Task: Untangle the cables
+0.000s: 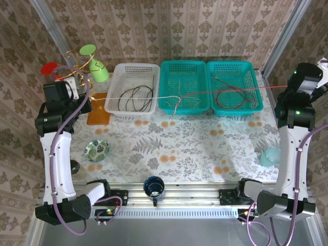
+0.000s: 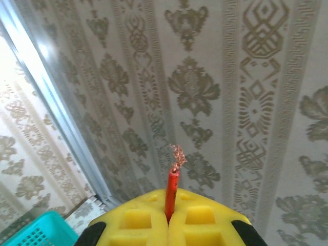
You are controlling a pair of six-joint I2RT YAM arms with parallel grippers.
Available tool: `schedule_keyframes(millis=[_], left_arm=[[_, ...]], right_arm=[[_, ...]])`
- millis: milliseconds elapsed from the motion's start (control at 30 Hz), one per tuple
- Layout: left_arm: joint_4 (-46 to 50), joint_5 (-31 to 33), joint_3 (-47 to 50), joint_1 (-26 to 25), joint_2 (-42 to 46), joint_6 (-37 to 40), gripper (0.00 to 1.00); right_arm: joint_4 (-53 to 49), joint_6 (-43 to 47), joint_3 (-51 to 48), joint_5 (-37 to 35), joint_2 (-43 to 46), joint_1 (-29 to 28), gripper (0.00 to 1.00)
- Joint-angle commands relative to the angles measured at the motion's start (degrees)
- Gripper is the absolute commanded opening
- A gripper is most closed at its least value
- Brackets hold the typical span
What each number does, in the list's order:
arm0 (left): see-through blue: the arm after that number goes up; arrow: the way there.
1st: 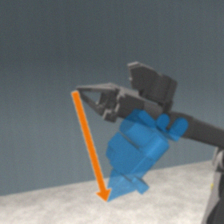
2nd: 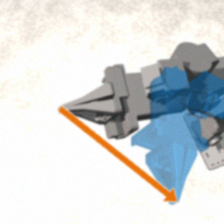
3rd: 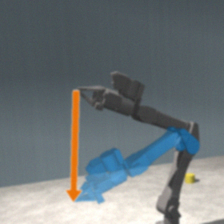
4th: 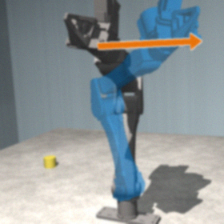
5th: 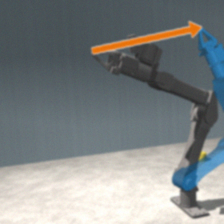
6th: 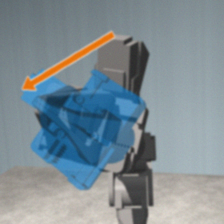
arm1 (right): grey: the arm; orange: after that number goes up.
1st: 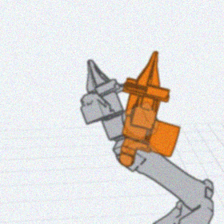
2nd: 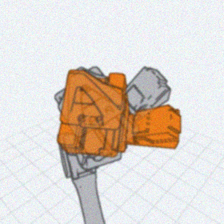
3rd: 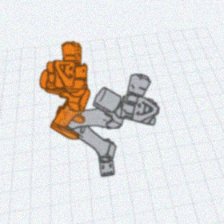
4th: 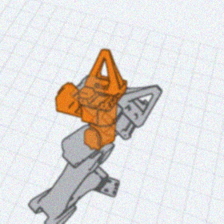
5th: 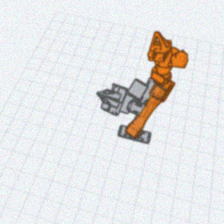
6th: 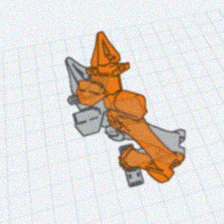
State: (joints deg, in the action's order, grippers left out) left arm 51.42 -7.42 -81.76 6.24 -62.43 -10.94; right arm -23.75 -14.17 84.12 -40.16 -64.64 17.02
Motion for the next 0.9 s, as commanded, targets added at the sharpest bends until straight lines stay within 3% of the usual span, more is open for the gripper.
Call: schedule_keyframes(millis=[0, 333, 567, 667, 867], left_arm=[[1.4, -0.6, 1.7, 0.9, 1.4, -0.6, 0.0], [2.7, 0.2, 3.3, 2.1, 2.3, 0.3, 0.0], [4.0, -5.8, 4.2, 11.8, 2.7, 2.3, 0.0], [3.3, -9.0, 5.3, 12.6, 2.8, 1.4, 0.0], [3.8, -7.2, 6.5, 15.0, 3.4, 1.9, 0.0]], right_arm=[[1.7, 1.2, -1.3, -2.3, -0.2, 2.0, 0.0], [3.7, 3.0, -4.6, -1.9, 0.5, 4.8, 0.0], [3.2, 1.3, -6.2, -0.8, 1.4, 6.9, 0.0], [2.6, 0.2, -6.8, -0.4, 1.5, 6.9, 0.0], [1.9, 1.0, -6.8, -1.1, 1.3, 7.7, 0.0]])
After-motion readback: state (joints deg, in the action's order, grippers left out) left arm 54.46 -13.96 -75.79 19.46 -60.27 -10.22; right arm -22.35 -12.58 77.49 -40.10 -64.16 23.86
